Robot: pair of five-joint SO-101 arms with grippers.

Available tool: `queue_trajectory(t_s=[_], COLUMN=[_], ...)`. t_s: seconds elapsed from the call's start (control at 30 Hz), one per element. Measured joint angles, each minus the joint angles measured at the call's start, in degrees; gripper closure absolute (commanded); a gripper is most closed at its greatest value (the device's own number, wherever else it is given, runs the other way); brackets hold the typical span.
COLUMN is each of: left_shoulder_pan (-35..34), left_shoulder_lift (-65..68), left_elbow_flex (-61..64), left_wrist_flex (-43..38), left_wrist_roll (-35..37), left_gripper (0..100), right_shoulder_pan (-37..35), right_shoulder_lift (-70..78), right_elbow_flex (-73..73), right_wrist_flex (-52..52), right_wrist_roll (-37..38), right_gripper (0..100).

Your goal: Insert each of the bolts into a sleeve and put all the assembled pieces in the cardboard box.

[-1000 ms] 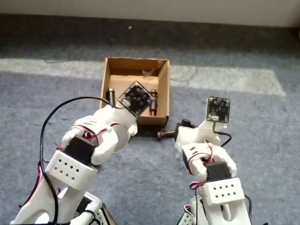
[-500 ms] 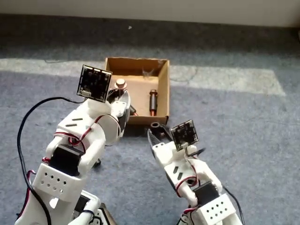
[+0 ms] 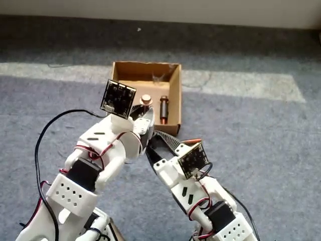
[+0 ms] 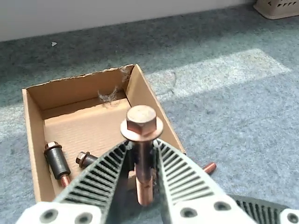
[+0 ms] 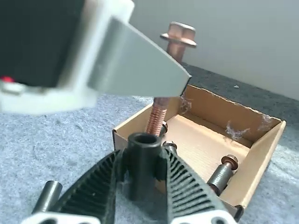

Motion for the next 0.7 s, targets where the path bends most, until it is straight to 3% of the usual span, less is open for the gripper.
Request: queue_trajectory(t_s=[0.43,0.7], left_shoulder_pan=[0.8,7.9], left_shoulder_lift=[-3.5,-15.0], left_elbow_flex=[-3.4,0.0], left_wrist_flex=[3.0,5.0], left_wrist_roll=[0.1,0.0], left_gripper=[100,100], right_shoulder_pan=[-0.3,-0.3], right_shoulder_lift=[0.0,0.0], right_elbow_flex=[0.0,0.0], right_wrist_flex=[0.0,0.0], right_wrist_roll=[0.0,0.0], right_gripper=[99.5,99.5])
